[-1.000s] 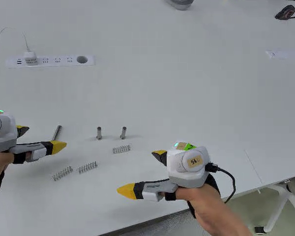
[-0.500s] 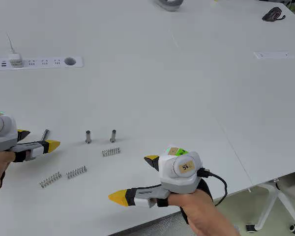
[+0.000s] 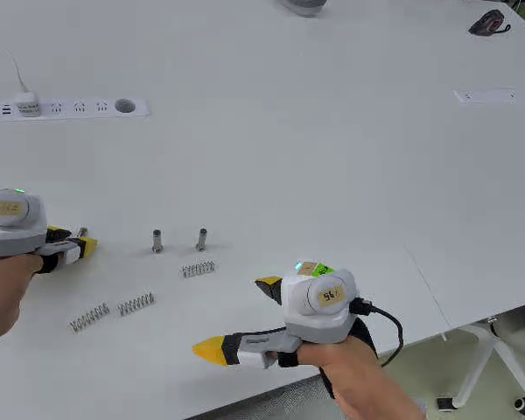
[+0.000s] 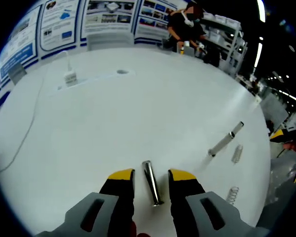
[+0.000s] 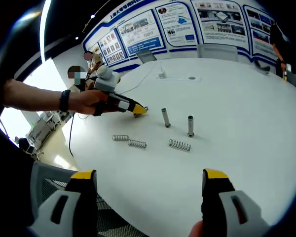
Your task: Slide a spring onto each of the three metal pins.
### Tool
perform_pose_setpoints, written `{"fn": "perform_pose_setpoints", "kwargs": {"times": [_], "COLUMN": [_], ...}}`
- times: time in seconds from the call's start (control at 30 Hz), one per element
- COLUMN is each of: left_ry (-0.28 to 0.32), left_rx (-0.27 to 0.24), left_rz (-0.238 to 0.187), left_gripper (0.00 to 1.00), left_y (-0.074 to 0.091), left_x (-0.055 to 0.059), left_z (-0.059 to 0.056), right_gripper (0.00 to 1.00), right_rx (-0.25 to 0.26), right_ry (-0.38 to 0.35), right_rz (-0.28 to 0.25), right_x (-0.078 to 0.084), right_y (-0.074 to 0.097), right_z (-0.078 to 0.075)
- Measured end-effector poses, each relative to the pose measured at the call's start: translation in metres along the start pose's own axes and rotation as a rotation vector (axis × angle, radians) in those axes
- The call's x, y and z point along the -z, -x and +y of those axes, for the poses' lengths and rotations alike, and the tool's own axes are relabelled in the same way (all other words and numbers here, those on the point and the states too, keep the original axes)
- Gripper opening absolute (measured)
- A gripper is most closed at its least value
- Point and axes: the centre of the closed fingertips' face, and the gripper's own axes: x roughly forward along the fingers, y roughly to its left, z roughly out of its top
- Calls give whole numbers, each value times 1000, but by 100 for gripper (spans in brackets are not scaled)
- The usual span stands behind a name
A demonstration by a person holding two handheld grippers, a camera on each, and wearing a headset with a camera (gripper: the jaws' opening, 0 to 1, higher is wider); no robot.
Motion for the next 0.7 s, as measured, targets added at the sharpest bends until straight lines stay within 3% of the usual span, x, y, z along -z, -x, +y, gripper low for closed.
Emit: {"fn": "perform_pose_setpoints", "kwargs": {"times": [0.13,0.3,0.4,0.47,0.5,0.57,0.7], "left_ry": [-4,-57,-77,-121,-176,-212,-190], "left_rx": [-24,-83,-85,-86,-117,-128,-174], "left_rz": [8,40,42,46,61,72,80], "left_gripper": [24,20,21,21,20,17,10], "left_y": [-2,-3,-5,-8,-8,-9,-9], "left_x": [-3,-2,-2,-2,-2,-1,-2], "left_z": [1,2,-3,-8,-5,-6,-2], "right_gripper": [89,89,89,89,89,88,88], "right_rx": [4,7,6,4,5,5,10], "right_ry": [-7,-13,-16,-17,-16,-17,-21], "right_rz": [-1,-3,-2,-1,1,1,-3], "right_x": [1,1,1,2,2,2,2], "right_y": [1,2,1,1,1,1,2], "right_z": [-2,-3,-2,-2,-2,-2,-3]}}
